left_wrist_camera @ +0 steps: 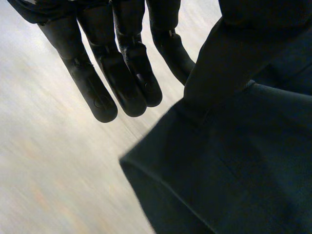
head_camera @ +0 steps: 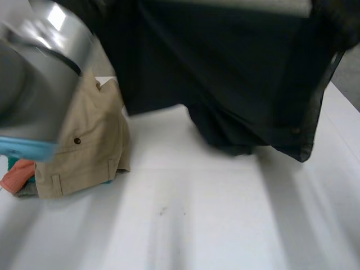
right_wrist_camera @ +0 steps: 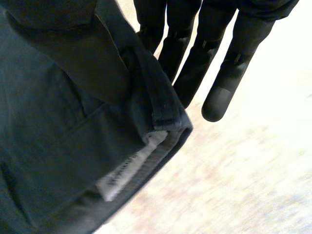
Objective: Fold the laundry.
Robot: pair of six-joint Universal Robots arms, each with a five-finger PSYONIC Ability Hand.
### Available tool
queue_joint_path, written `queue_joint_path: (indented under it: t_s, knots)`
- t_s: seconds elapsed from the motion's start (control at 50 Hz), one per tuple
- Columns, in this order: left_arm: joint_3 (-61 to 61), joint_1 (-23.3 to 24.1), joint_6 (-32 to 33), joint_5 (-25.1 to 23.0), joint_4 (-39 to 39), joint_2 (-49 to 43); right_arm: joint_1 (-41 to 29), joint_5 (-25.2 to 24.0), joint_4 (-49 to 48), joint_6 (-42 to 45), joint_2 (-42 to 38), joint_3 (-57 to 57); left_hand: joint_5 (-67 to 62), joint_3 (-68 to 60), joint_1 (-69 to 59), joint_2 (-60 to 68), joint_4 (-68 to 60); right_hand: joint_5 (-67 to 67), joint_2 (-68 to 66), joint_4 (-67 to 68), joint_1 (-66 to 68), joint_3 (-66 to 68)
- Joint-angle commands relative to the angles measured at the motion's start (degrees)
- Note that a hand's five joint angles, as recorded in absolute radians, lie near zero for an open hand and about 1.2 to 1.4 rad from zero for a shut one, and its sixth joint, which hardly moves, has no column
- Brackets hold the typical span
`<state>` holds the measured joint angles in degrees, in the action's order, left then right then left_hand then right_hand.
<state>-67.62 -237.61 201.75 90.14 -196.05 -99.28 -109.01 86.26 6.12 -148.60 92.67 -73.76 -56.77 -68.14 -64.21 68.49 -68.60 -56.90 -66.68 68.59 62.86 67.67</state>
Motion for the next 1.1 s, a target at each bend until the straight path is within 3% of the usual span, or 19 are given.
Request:
queue_joint_path:
  t_s: [0.02,0.2,0.32,0.44,0.46,0.48,0.5,0.52,0.54,0.66,0.84,0.9,0.98,1.1]
  knots:
    - [8.37,0.39,0.05,0.04,-3.12,3.92,0.03,0.83,3.28,-0.99,0.06,12.14,-13.23,-11.86,-15.79,11.51,-11.40,-13.10,-13.32,11.41,17.14,12.33]
    - [15.49,-1.10,0.22,-0.93,-2.76,-10.04,-0.67,2.15,2.76,-6.26,-10.57,15.22,-13.23,-11.86,-15.79,11.51,-11.40,-13.10,-13.32,11.41,17.14,12.33]
    - [17.87,-5.23,0.31,-2.34,-2.85,-23.05,-0.85,3.03,-2.77,-10.48,-24.54,16.19,-13.23,-11.86,-15.79,11.51,-11.40,-13.10,-13.32,11.41,17.14,12.33]
    - [21.91,-6.99,0.40,-4.09,-3.47,-34.21,-2.25,10.32,-13.14,-9.08,-37.02,19.69,-13.23,-11.86,-15.79,11.51,-11.40,-13.10,-13.32,11.41,17.14,12.33]
    - [23.48,-7.25,0.40,-5.05,-3.73,-36.31,-2.25,12.94,-15.68,-7.51,-40.86,22.14,-10.59,-9.22,-13.15,8.87,-8.76,-13.10,-13.32,11.41,17.14,12.33]
    - [24.37,-7.26,0.31,-5.50,-3.90,-37.20,-2.25,14.01,-16.92,-6.54,-42.64,22.95,7.76,9.12,5.19,-9.48,9.58,-13.10,-13.32,11.41,17.14,12.33]
    - [25.77,-7.34,0.14,-5.85,-4.34,-38.17,-2.43,14.54,-17.98,-5.57,-44.14,23.48,41.25,42.61,38.68,-42.97,43.07,9.65,9.44,-11.35,-5.61,-10.43]
    - [26.22,-7.34,0.13,-5.85,-4.43,-38.44,-2.60,14.98,-19.73,-3.73,-46.59,24.61,52.90,54.27,50.34,-54.63,54.73,56.90,56.68,-58.59,-52.86,-57.67]
    - [27.61,-7.34,-0.04,-5.59,-4.69,-38.79,-2.69,14.72,-20.53,-2.85,-47.40,24.89,51.69,53.06,49.13,-53.41,53.52,56.90,56.68,-58.59,-52.86,-57.67]
    - [25.88,-6.47,-0.48,-3.22,-5.05,-36.17,-3.57,10.69,-20.72,-2.66,-45.31,21.56,56.77,58.14,54.21,-58.49,58.60,56.90,56.68,-58.59,-52.86,-57.67]
    - [1.22,-3.92,-0.48,-1.99,-3.74,-16.42,-1.56,-5.12,-6.59,-1.78,-27.56,2.86,56.22,57.59,53.66,-57.95,58.05,56.90,56.68,-58.59,-52.86,-57.67]
    - [-6.54,-2.25,-0.48,-1.72,-1.02,-11.48,0.72,-7.16,-2.27,-1.26,-25.18,-1.55,54.38,55.74,51.82,-56.10,56.21,56.90,56.68,-58.59,-52.86,-57.67]
    - [-17.53,1.09,-0.83,-0.50,6.01,-4.97,4.42,-9.97,4.50,2.69,-21.49,-9.46,49.68,51.04,47.12,-51.40,51.51,53.64,53.43,-55.33,-49.60,-54.41]
    - [-32.30,5.83,-4.25,-0.40,15.42,-1.27,11.45,-16.03,5.92,18.24,-17.17,-24.93,38.24,39.61,35.68,-39.96,40.07,42.36,42.14,-44.05,-38.32,-43.13]
